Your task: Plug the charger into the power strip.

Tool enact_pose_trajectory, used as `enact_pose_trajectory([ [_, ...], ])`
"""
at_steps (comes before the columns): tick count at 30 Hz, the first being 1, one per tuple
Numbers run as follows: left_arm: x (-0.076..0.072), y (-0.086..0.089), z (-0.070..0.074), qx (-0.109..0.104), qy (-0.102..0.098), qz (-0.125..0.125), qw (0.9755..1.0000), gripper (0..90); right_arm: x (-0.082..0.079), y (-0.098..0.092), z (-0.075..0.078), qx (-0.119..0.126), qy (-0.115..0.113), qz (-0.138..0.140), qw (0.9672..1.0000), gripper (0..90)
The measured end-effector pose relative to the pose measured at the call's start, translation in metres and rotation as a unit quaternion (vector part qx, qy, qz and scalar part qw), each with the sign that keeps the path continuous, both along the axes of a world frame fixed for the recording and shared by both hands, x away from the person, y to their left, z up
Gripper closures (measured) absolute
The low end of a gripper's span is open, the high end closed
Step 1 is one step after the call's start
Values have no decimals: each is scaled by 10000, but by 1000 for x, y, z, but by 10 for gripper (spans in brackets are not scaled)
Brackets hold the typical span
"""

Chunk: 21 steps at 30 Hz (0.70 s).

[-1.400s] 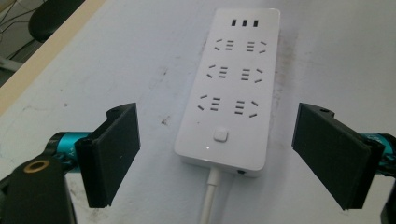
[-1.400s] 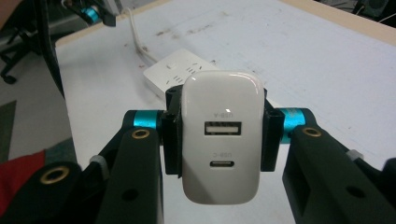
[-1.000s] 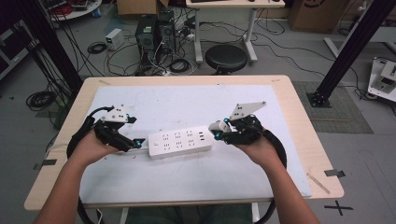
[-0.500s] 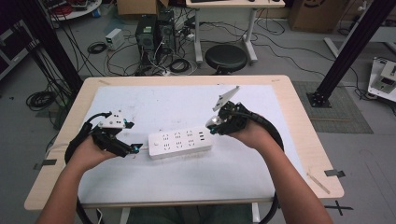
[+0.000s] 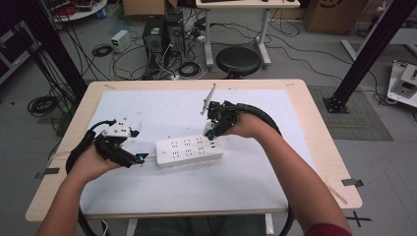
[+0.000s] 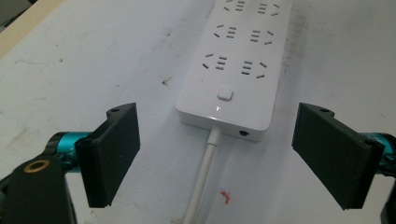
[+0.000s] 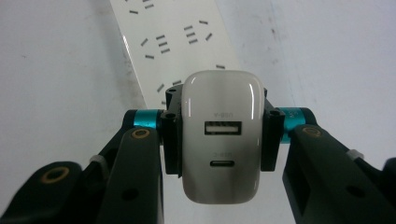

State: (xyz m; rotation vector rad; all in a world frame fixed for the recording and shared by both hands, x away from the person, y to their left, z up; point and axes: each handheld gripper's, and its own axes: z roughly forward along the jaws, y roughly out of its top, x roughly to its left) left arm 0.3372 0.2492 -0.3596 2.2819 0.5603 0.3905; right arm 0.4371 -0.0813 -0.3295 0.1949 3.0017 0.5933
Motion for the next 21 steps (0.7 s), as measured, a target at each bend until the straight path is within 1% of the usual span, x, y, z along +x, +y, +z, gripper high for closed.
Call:
enact_pose_trajectory([
  [2, -1, 2, -1, 8, 0, 1, 10000, 153, 4, 8, -4, -87, 52, 129, 9999, 632],
  [3, -2, 2, -1, -23, 1, 25, 10000, 153, 6, 12, -6, -118, 62, 237, 9996, 632],
  [4, -2, 4, -1, 11, 6, 14, 10000, 152, 7, 15, -7, -179, 60, 309, 9993, 632],
  [5, -2, 5, -2, -15, 7, 21, 10000, 152, 9, 19, -9, -220, 87, 387, 9990, 632],
  [9, -2, 8, -3, -30, 22, 85, 10000, 152, 12, 30, -15, -283, 121, 651, 9974, 632],
  [13, -2, 10, -4, -5, 21, 85, 10000, 152, 14, 39, -21, -458, 153, 801, 9956, 632],
  [14, -2, 11, -5, -14, 25, 86, 10000, 153, 14, 40, -21, -478, 134, 807, 9955, 632],
  [15, -2, 12, -5, -13, 23, 85, 10000, 153, 15, 41, -22, -484, 176, 824, 9953, 632],
  [21, -1, 13, -7, -20, 28, 84, 10000, 153, 19, 45, -28, -575, 205, 906, 9940, 632],
])
